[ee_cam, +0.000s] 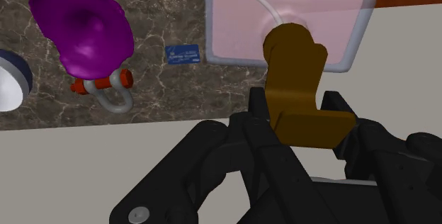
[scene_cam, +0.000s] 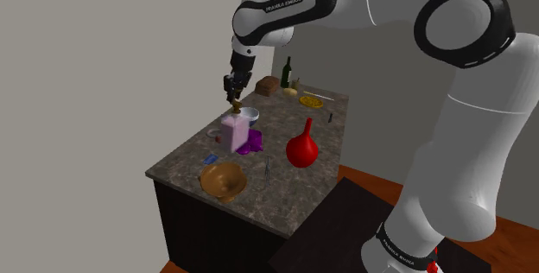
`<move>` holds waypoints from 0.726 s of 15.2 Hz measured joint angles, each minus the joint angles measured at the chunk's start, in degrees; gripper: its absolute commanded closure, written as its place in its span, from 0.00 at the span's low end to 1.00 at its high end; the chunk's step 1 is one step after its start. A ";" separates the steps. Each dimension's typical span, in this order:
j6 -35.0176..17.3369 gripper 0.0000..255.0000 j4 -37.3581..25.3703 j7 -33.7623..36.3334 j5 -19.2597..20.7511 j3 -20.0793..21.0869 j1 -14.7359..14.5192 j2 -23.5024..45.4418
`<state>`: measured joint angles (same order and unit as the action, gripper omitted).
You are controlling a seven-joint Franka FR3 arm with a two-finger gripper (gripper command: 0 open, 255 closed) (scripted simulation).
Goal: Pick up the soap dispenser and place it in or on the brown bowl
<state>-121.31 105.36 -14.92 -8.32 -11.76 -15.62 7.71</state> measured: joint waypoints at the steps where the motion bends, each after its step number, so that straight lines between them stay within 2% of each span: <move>1: 1.08 1.00 -2.78 1.08 -0.06 0.42 -0.48 1.63; 4: 1.92 1.00 -5.93 2.53 -0.13 0.99 -1.16 3.84; 11: -2.44 1.00 -3.24 2.21 -0.73 1.29 -1.33 5.56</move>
<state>-123.74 102.12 -12.71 -9.05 -10.47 -16.95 13.27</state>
